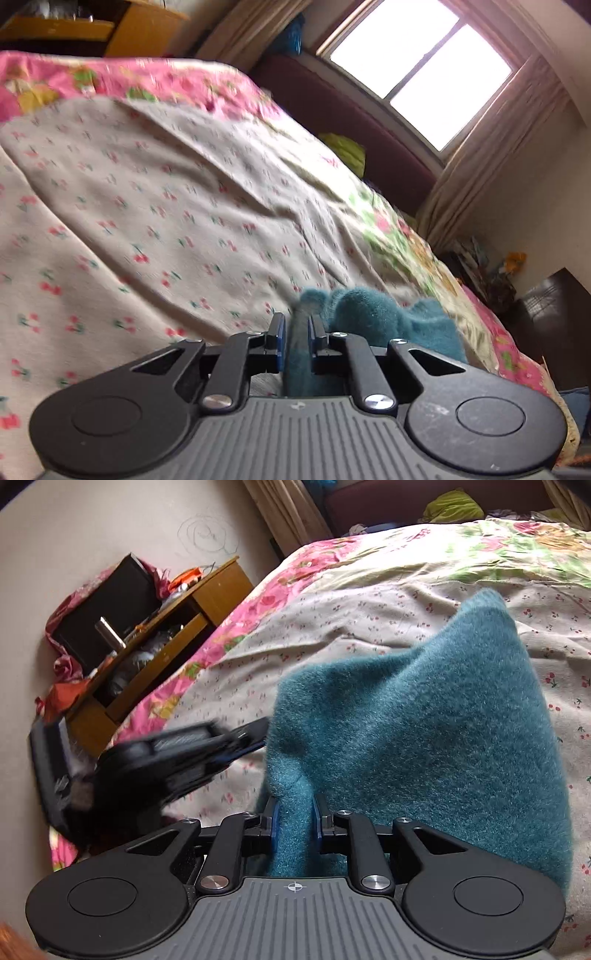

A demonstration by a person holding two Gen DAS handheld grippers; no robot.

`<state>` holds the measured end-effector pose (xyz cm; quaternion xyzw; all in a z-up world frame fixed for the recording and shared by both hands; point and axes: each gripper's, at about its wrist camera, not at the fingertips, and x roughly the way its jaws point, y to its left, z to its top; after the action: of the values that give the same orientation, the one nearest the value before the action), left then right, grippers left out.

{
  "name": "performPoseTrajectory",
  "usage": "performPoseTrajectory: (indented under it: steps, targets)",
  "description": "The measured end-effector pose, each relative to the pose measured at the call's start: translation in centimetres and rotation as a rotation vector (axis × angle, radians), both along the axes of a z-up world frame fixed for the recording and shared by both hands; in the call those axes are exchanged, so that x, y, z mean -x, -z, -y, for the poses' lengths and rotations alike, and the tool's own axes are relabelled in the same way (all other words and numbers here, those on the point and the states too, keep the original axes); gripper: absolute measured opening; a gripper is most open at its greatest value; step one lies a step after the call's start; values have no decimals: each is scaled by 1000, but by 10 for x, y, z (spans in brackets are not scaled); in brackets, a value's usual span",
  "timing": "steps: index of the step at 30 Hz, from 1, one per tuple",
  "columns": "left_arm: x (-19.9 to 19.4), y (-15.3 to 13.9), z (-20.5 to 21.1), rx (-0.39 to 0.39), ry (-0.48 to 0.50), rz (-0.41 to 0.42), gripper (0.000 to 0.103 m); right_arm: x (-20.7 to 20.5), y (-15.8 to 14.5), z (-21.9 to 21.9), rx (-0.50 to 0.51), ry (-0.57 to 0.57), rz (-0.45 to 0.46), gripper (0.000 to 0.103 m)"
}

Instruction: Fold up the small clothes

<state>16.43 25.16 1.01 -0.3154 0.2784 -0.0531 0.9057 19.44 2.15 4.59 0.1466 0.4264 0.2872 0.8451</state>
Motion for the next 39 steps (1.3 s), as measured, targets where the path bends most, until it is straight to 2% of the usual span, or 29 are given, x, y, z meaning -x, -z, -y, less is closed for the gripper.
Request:
performPoseTrajectory:
  steps: [2, 5, 9, 12, 17, 20, 23, 27, 29, 30, 31, 33, 36, 39]
  targets:
    - [22, -15, -1, -10, 28, 67, 23, -14, 1, 5, -47, 32, -53, 18]
    - [56, -30, 11, -40, 136, 130, 24, -29, 8, 7, -87, 56, -120, 18]
    - [79, -27, 25, -54, 287, 90, 27, -39, 7, 3, -60, 38, -137, 18]
    - [85, -22, 39, -90, 299, 71, 30, -44, 5, -1, -26, 28, -142, 18]
    - [92, -30, 56, -156, 336, 113, 32, -44, -2, -9, 23, 11, -125, 18]
    - [93, -24, 53, -182, 317, 79, 35, -47, -4, -11, 23, 4, -132, 18]
    - [88, -18, 48, -154, 270, 52, 39, -49, -4, -14, 19, 6, -129, 18]
    - [89, -16, 49, -164, 248, 35, 51, -57, 0, -8, -33, 22, -180, 18]
    - [84, -10, 52, -172, 247, 5, 53, -59, 2, -8, -42, 30, -190, 18]
    - [83, -8, 50, -159, 243, -5, 50, -59, 1, -9, -43, 32, -190, 18]
    - [84, -8, 49, -145, 245, -1, 40, -60, 2, -10, -44, 34, -191, 18]
    - [87, -13, 46, -123, 243, 14, 29, -63, 2, -9, -60, 42, -204, 18]
    - [88, -12, 44, -147, 186, -10, 27, -70, 4, -10, -93, 63, -229, 18]
    - [87, 5, 34, -99, 119, -84, 27, -68, 10, -25, -69, 54, -223, 18]
